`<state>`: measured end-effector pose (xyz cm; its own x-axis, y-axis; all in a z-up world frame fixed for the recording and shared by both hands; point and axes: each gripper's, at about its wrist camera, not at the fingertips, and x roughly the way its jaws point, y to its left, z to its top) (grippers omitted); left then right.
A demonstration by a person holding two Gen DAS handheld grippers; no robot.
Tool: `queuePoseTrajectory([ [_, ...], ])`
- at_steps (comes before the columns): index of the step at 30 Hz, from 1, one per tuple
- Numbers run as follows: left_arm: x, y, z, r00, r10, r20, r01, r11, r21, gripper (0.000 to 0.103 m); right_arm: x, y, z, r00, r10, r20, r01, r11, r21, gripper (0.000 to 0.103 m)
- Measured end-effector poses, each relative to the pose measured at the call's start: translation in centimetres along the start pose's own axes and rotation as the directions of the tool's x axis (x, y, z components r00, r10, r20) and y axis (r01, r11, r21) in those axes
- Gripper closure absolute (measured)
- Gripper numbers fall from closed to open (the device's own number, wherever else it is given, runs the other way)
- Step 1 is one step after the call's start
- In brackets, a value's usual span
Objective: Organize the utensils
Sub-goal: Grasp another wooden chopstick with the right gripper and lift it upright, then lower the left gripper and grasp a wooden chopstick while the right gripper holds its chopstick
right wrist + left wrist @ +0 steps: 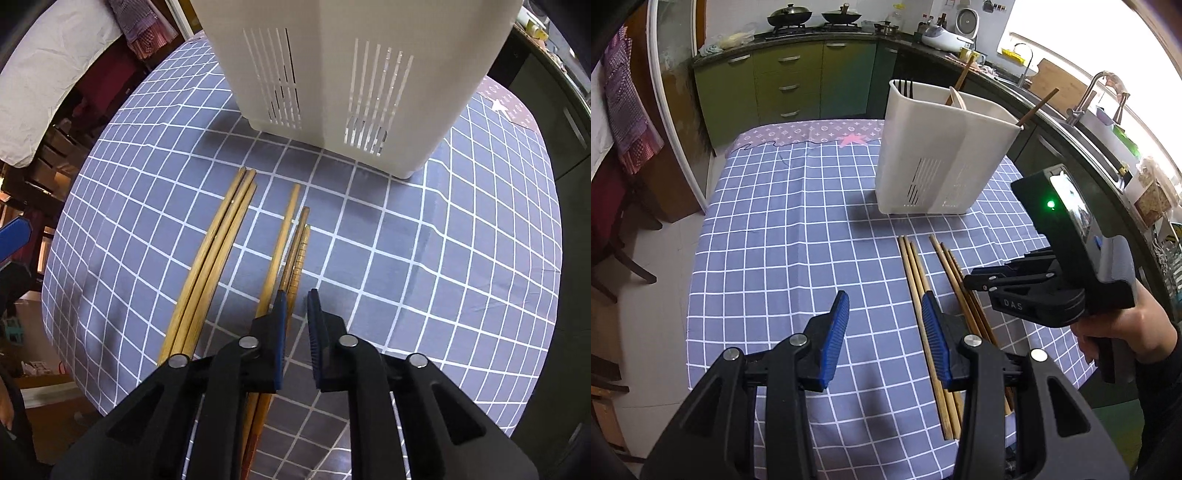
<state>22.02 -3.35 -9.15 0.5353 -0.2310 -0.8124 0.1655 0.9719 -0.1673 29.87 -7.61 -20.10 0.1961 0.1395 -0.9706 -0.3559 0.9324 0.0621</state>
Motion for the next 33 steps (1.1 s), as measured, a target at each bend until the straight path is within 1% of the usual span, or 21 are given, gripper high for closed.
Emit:
queuePoseTrajectory([
  [5,0.0,-0.3,0.0,1.0,-0.005,-0.004,0.005,1.0,0.007,0.064,0.3,0.1,0.4,1.0,0.014,-0.006,-0.014,1.0,0.014,0.093],
  [9,0.1,-0.5,0.1,1.0,0.001,-0.006,-0.001,1.0,0.01,0.064,0.8,0.5,0.9,1.0,-0.006,-0.006,0.006,1.0,0.002,0.093],
  [11,0.1,-0.5,0.1,1.0,0.001,-0.008,-0.001,1.0,0.012,0.064,1.1,0.7,1.2,1.0,-0.01,0.0,0.01,1.0,0.0,0.095],
  [14,0.3,-0.6,0.0,1.0,0.004,-0.016,-0.004,1.0,0.016,0.064,1.3,0.3,1.5,1.0,0.005,0.006,-0.005,1.0,0.024,0.097],
  [18,0.3,-0.3,-0.2,1.0,0.008,-0.02,-0.008,1.0,0.012,0.064,0.0,-0.9,0.9,0.998,0.032,0.058,-0.035,0.998,0.057,0.097],
  [21,0.3,-0.1,-0.1,1.0,0.014,-0.024,-0.014,1.0,0.009,0.063,-2.4,-1.8,0.6,0.989,0.062,0.137,-0.073,0.995,0.075,0.097],
  [22,0.3,-0.1,-0.1,1.0,0.015,-0.023,-0.014,1.0,0.008,0.063,-3.5,-2.1,0.4,0.983,0.065,0.169,-0.08,0.994,0.08,0.097],
  [24,0.3,-0.1,-0.1,1.0,0.018,-0.022,-0.018,1.0,0.009,0.062,-5.9,-2.3,-0.2,0.966,0.076,0.246,-0.1,0.991,0.089,0.097],
  [26,0.3,-0.3,-0.1,1.0,0.019,-0.023,-0.018,1.0,0.012,0.061,-8.0,-2.7,-1.1,0.946,0.072,0.316,-0.107,0.99,0.094,0.097],
  [28,0.5,-0.5,-0.1,0.999,0.022,-0.027,-0.021,1.0,0.018,0.061,-10.4,-3.0,-2.5,0.914,0.069,0.4,-0.114,0.989,0.09,0.097],
  [29,0.5,-0.6,-0.1,0.999,0.024,-0.028,-0.023,1.0,0.02,0.061,-11.1,-3.1,-3.0,0.907,0.067,0.417,-0.115,0.989,0.091,0.097],
  [32,0.9,-0.8,0.1,0.999,0.032,-0.036,-0.031,0.999,0.027,0.061,-13.5,-3.6,-6.7,0.864,0.04,0.502,-0.096,0.992,0.086,0.097],
  [33,1.3,-0.8,0.3,0.998,0.037,-0.043,-0.036,0.999,0.025,0.061,-14.2,-4.0,-7.7,0.854,0.036,0.52,-0.094,0.992,0.085,0.097],
])
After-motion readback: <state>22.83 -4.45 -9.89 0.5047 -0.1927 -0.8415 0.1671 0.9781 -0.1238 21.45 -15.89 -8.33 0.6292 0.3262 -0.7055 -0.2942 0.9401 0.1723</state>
